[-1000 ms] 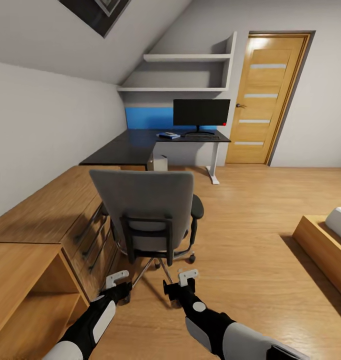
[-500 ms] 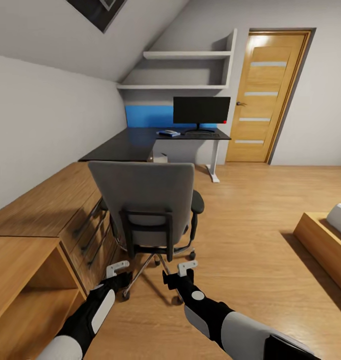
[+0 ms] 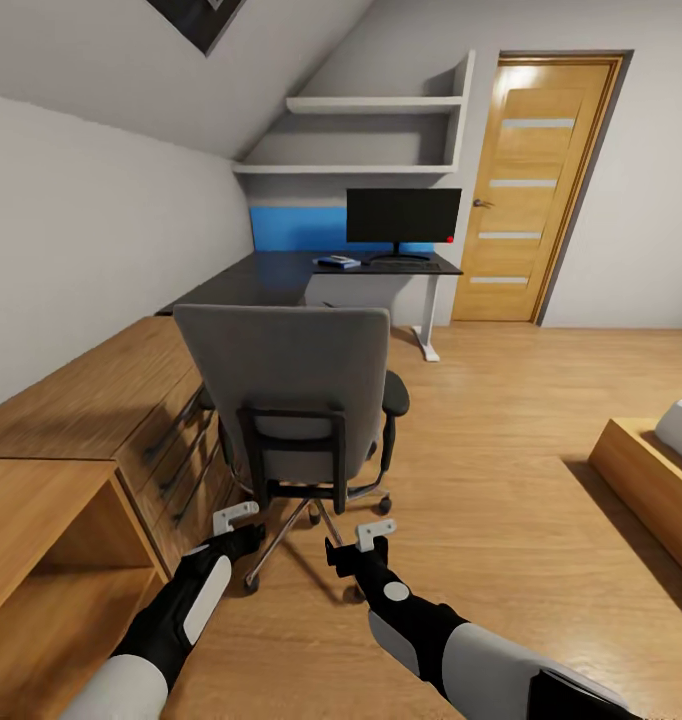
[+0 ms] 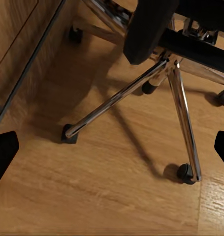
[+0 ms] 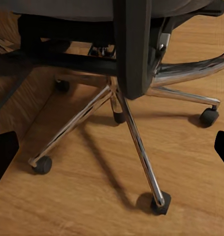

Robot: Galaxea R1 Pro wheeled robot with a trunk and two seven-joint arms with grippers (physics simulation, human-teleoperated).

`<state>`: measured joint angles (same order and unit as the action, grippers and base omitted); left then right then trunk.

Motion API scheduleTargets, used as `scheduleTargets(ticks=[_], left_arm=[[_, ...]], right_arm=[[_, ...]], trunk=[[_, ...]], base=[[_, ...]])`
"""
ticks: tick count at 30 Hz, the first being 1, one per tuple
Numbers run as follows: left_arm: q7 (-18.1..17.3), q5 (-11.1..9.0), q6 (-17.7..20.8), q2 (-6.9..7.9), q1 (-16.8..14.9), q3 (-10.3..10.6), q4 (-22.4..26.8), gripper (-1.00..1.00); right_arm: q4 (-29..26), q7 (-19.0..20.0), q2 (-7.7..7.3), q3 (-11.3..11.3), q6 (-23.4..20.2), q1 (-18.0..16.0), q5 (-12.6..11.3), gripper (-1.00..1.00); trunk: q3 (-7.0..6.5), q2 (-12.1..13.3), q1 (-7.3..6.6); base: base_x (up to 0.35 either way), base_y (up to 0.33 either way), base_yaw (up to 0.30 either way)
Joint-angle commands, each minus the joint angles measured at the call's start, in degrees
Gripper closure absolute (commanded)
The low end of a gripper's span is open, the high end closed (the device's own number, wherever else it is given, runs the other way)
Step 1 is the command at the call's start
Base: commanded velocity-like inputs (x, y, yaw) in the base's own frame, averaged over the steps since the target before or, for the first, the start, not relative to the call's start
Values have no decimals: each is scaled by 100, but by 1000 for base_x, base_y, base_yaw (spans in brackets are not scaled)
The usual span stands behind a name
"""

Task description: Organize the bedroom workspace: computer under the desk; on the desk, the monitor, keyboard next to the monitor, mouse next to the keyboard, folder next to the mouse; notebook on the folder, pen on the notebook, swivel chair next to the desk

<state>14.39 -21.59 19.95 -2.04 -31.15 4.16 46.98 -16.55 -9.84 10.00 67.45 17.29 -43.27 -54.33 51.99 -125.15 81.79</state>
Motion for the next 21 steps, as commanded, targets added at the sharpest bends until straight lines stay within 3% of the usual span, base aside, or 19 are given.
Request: scheduleTargets(ticks=[1,8,21], left_arm=[[53,-57,21,5,-3,16,8,-100],[47,-55,29,144,-5,18,9,-100],[55,-55,26,195,-6,16,-6,-100]], right_arm=[[-1,-36,0,55,72,-6,-35,-100],[-5,-50,0,73,496,-6,-27,-100],[2,-53,0,66,601,-6,-25,-100]], trunk=[[24,-44,22],[150,-325,175],[383,-846,461]], base=[[0,0,0],[0,0,0],[0,0,0]])
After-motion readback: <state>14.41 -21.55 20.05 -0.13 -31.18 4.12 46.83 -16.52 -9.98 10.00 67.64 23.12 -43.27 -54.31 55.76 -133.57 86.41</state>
